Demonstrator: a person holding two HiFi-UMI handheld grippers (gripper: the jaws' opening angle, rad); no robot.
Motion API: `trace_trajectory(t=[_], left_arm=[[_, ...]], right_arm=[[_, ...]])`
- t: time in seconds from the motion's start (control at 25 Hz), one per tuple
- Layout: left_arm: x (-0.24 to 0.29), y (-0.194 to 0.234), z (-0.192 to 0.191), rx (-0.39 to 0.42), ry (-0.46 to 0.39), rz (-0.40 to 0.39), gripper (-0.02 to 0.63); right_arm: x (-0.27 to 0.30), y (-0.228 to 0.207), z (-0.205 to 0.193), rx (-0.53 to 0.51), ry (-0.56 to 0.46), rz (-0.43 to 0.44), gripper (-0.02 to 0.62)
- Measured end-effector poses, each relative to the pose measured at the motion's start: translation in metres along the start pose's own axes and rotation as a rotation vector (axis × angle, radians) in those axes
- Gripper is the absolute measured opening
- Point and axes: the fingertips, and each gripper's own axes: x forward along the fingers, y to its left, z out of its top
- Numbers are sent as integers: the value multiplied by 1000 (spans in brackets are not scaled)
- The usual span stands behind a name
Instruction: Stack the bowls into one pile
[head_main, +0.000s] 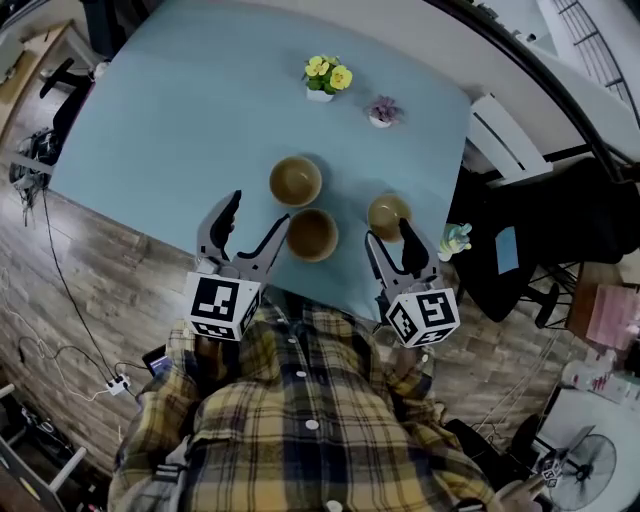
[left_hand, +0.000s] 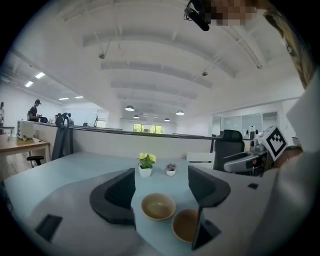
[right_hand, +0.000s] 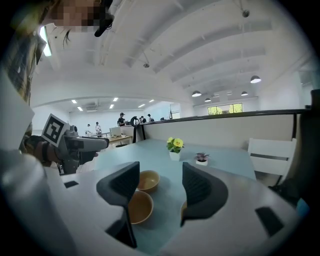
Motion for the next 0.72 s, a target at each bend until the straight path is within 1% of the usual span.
trace_trajectory(t=[0.2, 0.32, 0.44, 0.72], left_arm=[[27, -6, 7, 44, 23, -86, 325], [41, -8, 9, 55, 36, -133, 324], [52, -6, 10, 58, 47, -164, 324], [69, -5, -2, 54, 88, -226, 319]], right_arm=[[-2, -12, 2, 27, -5, -66, 250], [0, -16, 0, 45, -2, -97, 250], [5, -18, -2, 58, 10, -120, 250], [17, -31, -11, 70, 47, -181, 250]])
